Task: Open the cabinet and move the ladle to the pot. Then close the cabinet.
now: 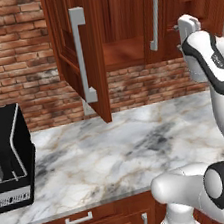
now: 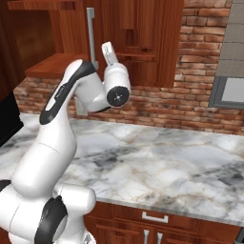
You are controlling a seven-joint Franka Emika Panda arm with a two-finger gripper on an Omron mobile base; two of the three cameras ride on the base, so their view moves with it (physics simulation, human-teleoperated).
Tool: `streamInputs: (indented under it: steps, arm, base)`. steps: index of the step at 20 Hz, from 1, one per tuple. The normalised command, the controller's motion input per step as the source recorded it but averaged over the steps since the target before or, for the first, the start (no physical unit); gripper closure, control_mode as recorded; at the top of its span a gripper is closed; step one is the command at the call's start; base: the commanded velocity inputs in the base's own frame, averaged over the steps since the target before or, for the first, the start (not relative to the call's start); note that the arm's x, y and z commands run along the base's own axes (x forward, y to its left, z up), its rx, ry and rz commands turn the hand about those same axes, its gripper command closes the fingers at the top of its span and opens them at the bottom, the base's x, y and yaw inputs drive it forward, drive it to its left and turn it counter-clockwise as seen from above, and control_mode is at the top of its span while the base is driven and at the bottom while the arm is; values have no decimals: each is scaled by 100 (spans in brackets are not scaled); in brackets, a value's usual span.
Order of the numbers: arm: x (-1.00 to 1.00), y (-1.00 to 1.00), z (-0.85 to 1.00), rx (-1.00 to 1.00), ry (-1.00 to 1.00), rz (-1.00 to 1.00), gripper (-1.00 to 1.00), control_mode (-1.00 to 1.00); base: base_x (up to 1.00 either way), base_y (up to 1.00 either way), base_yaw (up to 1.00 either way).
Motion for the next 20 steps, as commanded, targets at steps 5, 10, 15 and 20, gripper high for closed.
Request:
streamInputs:
  steps: [5,10,15,20]
  arm:
    - [-71,-6,0,0,-1,0,-100,-100]
    - [-89,-1,12,0,-1,0,-100,-100]
    - [-98,4,30,-2,21,0,-100,-100]
    - [-96,17,22,-8,24,0,-100,-100]
  base:
    - [0,0,0]
    - [0,0,0]
    - [0,0,0]
    - [0,0,0]
